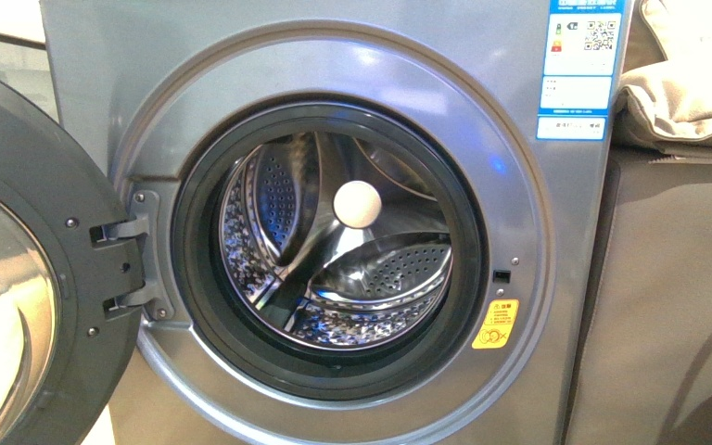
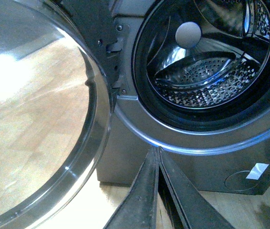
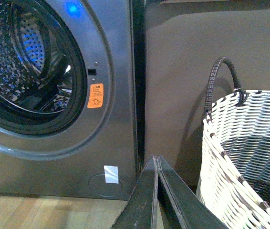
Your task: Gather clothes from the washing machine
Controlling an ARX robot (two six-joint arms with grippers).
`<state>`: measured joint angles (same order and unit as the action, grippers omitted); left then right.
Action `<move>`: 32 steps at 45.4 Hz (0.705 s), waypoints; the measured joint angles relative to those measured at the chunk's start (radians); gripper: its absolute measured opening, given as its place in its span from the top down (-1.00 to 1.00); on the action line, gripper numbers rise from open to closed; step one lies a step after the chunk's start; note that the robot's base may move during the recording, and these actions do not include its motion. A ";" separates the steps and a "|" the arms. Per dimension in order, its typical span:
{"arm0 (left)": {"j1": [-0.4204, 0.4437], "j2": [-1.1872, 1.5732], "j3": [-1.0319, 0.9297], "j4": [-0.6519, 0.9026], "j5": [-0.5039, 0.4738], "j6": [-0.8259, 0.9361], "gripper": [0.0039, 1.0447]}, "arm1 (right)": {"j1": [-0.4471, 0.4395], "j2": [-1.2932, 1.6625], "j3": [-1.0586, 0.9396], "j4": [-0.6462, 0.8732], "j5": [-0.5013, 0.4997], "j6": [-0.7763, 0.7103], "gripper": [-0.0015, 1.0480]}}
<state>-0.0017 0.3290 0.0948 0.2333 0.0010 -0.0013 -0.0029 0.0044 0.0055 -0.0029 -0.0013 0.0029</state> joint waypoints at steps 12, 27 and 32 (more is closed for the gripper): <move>0.000 -0.080 -0.040 -0.039 0.000 0.000 0.94 | 0.000 0.000 0.000 0.000 0.000 0.000 0.95; 0.000 -0.231 -0.085 -0.150 0.000 0.000 0.94 | 0.000 0.000 0.000 0.000 -0.001 0.000 0.95; 0.000 -0.329 -0.085 -0.229 -0.001 0.000 0.94 | 0.000 0.000 0.000 0.000 0.000 0.000 0.95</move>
<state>-0.0017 -0.0002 0.0101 0.0044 0.0002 -0.0013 -0.0029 0.0044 0.0055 -0.0029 -0.0013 0.0029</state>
